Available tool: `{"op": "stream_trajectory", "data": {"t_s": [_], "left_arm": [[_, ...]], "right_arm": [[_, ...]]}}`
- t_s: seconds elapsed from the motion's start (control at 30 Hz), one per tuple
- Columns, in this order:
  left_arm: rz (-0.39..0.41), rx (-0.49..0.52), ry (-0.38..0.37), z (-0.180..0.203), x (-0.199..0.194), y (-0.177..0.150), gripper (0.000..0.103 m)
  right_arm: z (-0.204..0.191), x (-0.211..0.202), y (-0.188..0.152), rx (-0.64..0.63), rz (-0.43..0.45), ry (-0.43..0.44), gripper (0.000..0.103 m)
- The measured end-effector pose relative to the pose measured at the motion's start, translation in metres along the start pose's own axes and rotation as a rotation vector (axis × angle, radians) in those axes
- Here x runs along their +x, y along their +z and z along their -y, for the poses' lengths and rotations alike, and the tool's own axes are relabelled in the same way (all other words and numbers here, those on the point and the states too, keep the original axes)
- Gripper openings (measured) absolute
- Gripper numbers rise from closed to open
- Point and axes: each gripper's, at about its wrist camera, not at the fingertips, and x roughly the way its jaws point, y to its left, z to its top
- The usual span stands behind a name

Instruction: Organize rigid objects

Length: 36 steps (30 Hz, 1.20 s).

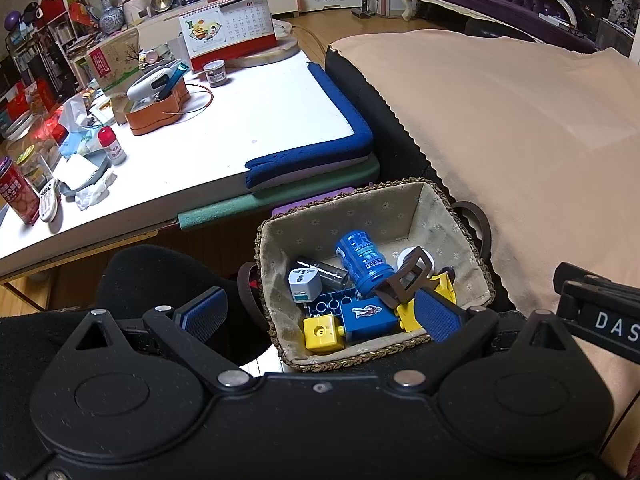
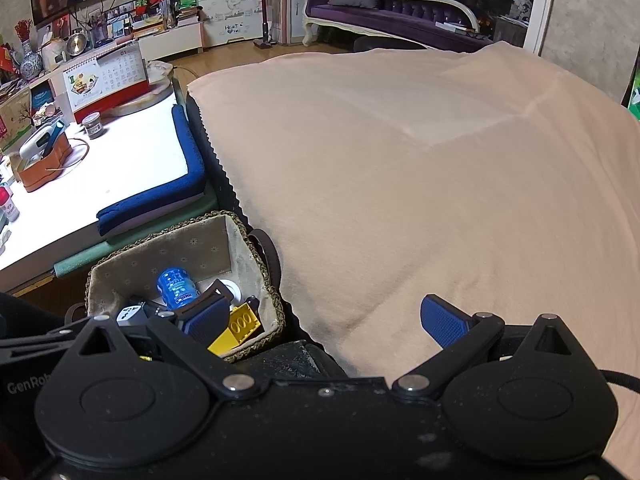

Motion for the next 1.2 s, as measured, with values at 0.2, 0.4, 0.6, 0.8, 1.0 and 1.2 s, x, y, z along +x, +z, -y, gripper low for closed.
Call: {"op": "stream_trajectory", "data": {"t_s": [0.2, 0.4, 0.6, 0.8, 1.0, 1.2], "left_arm": [[0.002, 0.005, 0.002, 0.0005, -0.0005, 0.0002, 0.097], [0.004, 0.010, 0.001, -0.0001, -0.0008, 0.0008, 0.097], [0.004, 0.010, 0.001, 0.0003, -0.0010, 0.0005, 0.097], [0.004, 0.009, 0.002, 0.0005, -0.0010, 0.0004, 0.097], [0.004, 0.010, 0.001, 0.0006, -0.0008, 0.0002, 0.097], [0.003, 0.009, 0.002, 0.0010, -0.0007, 0.0002, 0.097]], "right_arm": [[0.0007, 0.0004, -0.0011, 0.002, 0.000, -0.002, 0.102], [0.0016, 0.0003, -0.0016, 0.005, 0.000, -0.002, 0.102], [0.0017, 0.0005, -0.0014, 0.006, 0.000, -0.002, 0.102], [0.0015, 0.0003, -0.0013, 0.007, 0.000, -0.002, 0.102], [0.0015, 0.0003, -0.0014, 0.007, 0.001, -0.003, 0.102], [0.0018, 0.0004, -0.0014, 0.007, 0.000, -0.003, 0.102]]}}
